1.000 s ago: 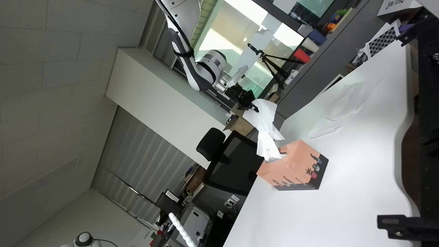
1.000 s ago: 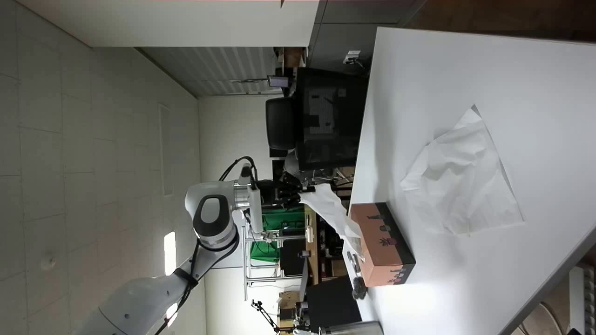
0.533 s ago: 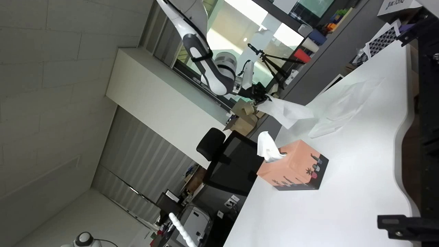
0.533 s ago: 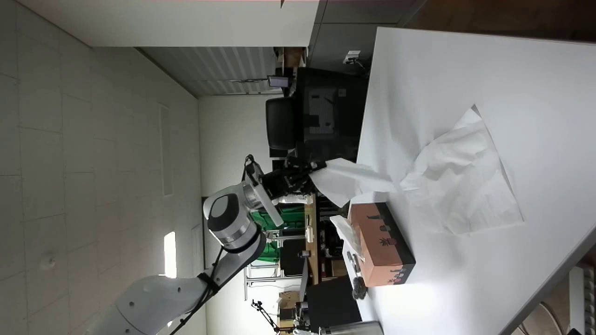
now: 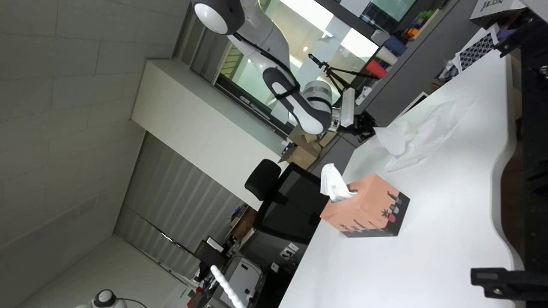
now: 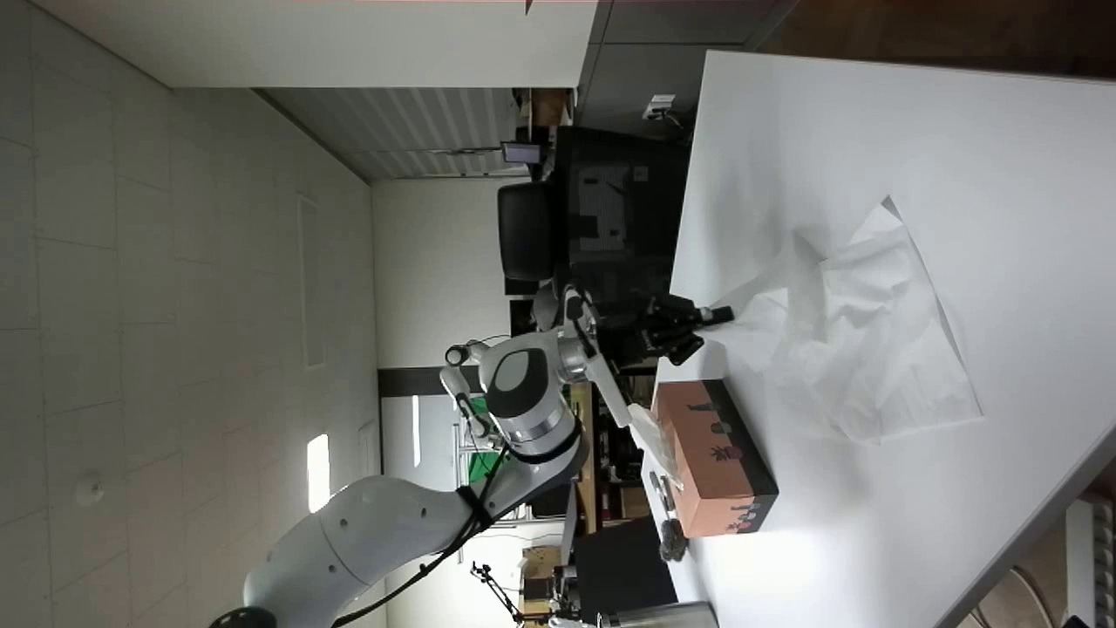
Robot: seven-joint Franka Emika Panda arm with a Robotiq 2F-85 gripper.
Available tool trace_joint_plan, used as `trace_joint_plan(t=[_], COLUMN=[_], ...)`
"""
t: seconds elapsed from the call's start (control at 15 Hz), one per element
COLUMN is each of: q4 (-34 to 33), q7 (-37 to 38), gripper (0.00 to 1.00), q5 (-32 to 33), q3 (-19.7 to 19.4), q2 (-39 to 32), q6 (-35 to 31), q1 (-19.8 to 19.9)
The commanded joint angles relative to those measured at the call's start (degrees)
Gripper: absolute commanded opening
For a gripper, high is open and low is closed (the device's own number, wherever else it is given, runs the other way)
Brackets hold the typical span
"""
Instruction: Pull out one tissue square from the pink box and put it on the table
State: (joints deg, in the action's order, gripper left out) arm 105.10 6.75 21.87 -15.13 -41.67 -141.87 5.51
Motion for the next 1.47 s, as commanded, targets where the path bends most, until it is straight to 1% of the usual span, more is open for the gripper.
trace_joint_plan(t=[0.0, 0.13, 0.2, 0.27, 0.33, 0.47, 0.6, 0.73, 1.0, 1.07, 1.13, 1.27, 1.33, 1.4], q4=[-3.94, -5.16, -3.25, -5.09, -5.60, -7.07, -7.18, -5.79, -3.57, -3.26, -6.00, -5.17, -4.76, -4.54], q7=[-3.99, -6.60, -4.91, -7.66, -8.63, -11.45, -11.65, -10.85, -12.17, -12.53, -11.62, -11.71, -11.73, -11.80], gripper=[0.00, 0.00, 0.00, 0.18, 0.28, 0.40, 0.54, 0.68, 0.95, 0.99, 0.82, 0.96, 1.00, 1.00], q5=[-7.66, -11.47, -12.43, -14.46, -15.75, -17.90, -18.25, -18.11, -19.53, -20.43, -19.09, -19.87, -19.89, -19.89], q3=[3.58, 5.21, 5.44, 6.63, 7.29, 8.21, 7.93, 7.92, 10.88, 11.73, 10.28, 11.21, 11.30, 11.28], q2=[-4.64, -6.25, -4.99, -5.42, -5.09, -3.73, -0.77, 2.76, 9.00, 10.09, 6.59, 8.50, 8.93, 9.00], q6=[0.63, 0.69, -0.26, 0.71, 1.03, 2.00, 3.85, 5.38, 11.07, 12.89, 10.61, 12.53, 12.59, 12.59], q1=[4.88, 6.86, 5.11, 7.31, 7.88, 9.05, 7.81, 6.14, 4.58, 4.34, 4.17, 3.45, 3.33, 3.38])
